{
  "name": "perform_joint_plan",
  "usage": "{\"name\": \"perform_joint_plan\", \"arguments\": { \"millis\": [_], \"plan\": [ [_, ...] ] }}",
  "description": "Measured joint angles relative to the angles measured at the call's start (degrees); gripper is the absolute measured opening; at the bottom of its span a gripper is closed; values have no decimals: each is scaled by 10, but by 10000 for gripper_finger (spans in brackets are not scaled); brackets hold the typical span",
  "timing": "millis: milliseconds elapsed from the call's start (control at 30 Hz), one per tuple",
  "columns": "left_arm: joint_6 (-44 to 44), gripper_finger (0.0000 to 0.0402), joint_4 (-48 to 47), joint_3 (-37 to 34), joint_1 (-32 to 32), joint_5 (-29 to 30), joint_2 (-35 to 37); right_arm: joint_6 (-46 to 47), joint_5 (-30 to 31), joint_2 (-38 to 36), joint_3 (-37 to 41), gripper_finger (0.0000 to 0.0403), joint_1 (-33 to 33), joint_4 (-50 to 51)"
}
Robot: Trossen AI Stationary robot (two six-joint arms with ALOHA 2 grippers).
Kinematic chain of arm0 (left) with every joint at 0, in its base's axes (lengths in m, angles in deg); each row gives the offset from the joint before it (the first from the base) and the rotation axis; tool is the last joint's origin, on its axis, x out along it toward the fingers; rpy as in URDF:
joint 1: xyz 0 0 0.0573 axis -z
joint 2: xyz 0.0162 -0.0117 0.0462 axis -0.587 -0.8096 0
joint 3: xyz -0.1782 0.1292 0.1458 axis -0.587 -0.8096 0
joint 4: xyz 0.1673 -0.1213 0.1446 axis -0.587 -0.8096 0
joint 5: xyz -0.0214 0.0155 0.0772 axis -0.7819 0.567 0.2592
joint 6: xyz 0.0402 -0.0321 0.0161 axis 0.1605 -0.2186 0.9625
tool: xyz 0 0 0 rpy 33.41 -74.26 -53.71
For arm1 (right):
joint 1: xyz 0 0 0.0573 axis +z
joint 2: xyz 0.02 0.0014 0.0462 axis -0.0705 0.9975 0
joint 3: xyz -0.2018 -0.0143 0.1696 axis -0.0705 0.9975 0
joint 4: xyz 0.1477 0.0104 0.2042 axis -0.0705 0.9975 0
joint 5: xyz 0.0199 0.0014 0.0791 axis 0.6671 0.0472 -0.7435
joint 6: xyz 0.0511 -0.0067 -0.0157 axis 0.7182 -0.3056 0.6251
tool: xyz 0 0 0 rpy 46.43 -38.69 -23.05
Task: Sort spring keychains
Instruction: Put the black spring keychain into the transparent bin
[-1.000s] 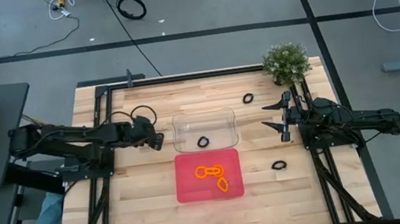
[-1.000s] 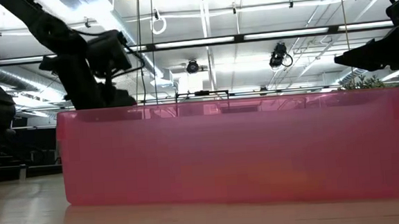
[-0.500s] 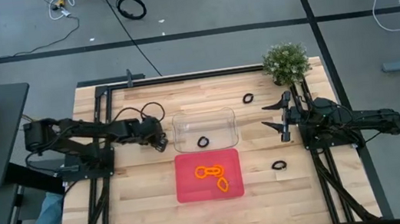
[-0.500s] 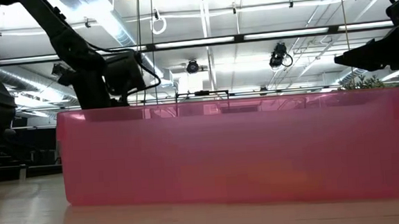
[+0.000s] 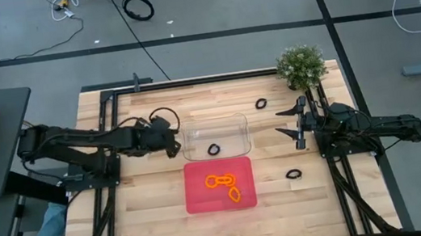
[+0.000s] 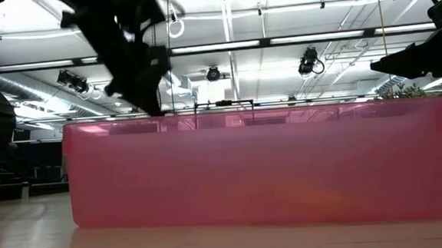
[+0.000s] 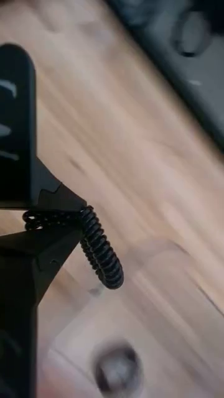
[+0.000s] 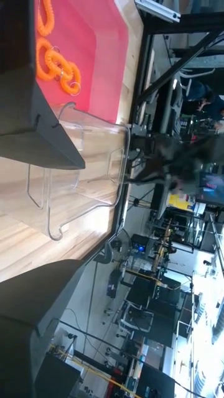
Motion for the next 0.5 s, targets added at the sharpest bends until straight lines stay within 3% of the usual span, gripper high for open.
{"name": "perform_joint_plan", "arguments": {
  "millis": [167, 500],
  "plan": [
    [30, 28, 35, 56, 63, 72, -7, 0, 0, 0, 0, 254, 0, 0],
    [201, 39, 266, 68, 118, 141, -42, 0, 0, 0, 0, 254, 0, 0]
  ]
}}
